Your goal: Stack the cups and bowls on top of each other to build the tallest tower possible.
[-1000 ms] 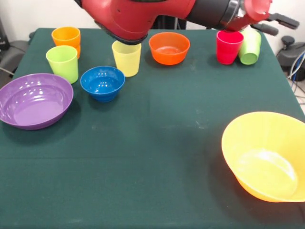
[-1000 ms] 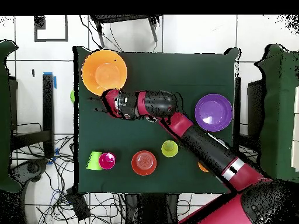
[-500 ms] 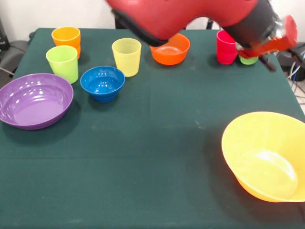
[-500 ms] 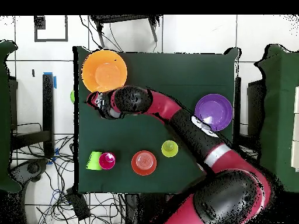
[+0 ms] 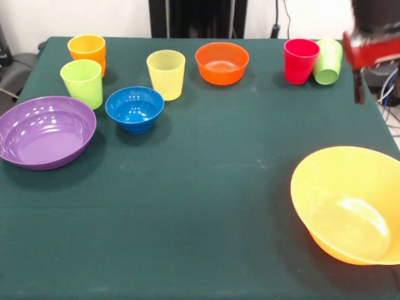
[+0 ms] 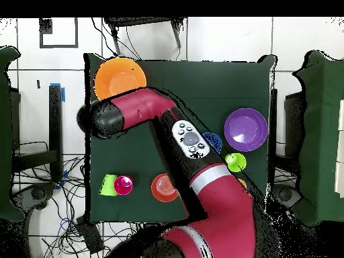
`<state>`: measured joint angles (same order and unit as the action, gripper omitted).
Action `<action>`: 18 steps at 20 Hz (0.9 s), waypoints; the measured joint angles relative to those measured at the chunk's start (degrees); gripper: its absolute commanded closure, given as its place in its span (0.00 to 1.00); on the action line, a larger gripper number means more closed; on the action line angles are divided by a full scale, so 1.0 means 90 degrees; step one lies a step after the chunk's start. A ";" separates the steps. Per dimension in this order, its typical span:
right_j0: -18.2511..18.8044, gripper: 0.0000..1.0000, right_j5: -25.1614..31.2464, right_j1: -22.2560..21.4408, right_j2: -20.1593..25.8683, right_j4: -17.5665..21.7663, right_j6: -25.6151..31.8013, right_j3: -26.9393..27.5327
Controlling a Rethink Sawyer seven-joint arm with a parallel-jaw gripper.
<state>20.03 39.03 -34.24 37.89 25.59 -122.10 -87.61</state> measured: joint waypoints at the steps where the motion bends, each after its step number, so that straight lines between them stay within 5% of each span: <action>1: -0.0114 0.00 0.0094 -0.0199 -0.0093 0.0016 0.0000 0.0054; 10: -0.0435 0.00 0.0562 -0.1153 -0.0619 0.0083 0.0000 0.0632; 18: -0.0706 0.00 0.0408 -0.1085 -0.1028 0.0658 0.0000 0.1457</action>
<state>13.67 42.71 -44.01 28.64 31.51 -122.10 -74.50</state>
